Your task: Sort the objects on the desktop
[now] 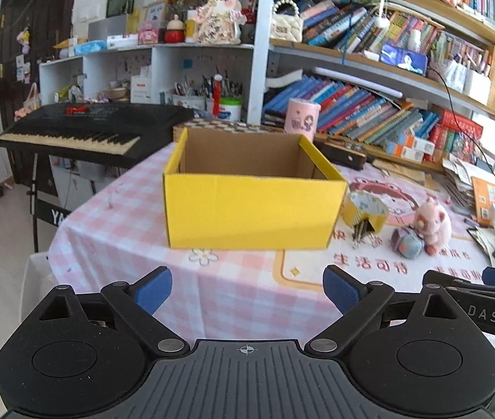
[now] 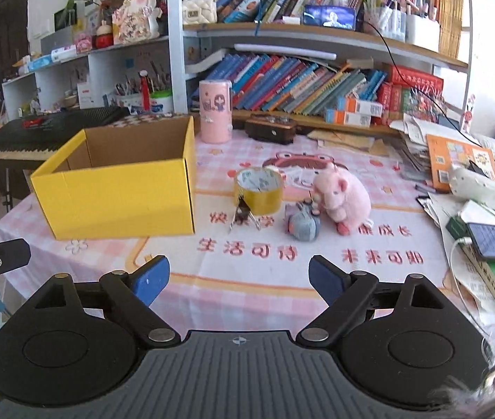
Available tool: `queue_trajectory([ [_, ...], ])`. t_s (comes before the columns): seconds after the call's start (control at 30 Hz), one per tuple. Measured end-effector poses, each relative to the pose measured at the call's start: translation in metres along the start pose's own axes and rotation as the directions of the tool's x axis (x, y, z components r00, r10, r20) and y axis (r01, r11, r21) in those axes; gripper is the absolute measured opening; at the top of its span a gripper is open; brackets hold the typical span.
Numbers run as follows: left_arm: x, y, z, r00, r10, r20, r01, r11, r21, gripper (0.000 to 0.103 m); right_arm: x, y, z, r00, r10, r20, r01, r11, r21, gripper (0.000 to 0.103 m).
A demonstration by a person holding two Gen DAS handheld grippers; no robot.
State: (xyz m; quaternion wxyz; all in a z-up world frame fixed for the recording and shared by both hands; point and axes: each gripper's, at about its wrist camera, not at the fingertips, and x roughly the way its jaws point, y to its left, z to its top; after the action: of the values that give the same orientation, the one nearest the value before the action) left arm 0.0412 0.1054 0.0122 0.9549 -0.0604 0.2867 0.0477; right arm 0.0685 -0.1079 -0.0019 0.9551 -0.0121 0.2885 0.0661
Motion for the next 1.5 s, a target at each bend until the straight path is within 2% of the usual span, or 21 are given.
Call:
queue_trajectory([
  [0.4,0.008,-0.014,-0.016,0.994,-0.052,-0.100,0.054,0.998,0.014,0.100,-0.007,-0.011,-0.020,0.995,-0.046,-0.083,0.048,0.999,0.023,0.087],
  [0.83,0.026,-0.044,-0.027,0.974,-0.128,-0.189,0.140,0.989,0.053,0.100,-0.004,-0.039,-0.038,0.979,-0.130,-0.159,0.141,0.988,0.059,0.088],
  [1.2,0.048,-0.081,-0.019,0.962,-0.176,-0.211,0.196,0.977,0.082,0.100,0.018,-0.076,-0.032,0.967,-0.160,-0.199,0.179,0.980,0.083,0.088],
  [1.5,0.075,-0.115,-0.003,0.961,-0.170,-0.218,0.193,0.977,0.087,0.100,0.045,-0.108,-0.013,0.966,-0.150,-0.209,0.171,0.982,0.086,0.088],
])
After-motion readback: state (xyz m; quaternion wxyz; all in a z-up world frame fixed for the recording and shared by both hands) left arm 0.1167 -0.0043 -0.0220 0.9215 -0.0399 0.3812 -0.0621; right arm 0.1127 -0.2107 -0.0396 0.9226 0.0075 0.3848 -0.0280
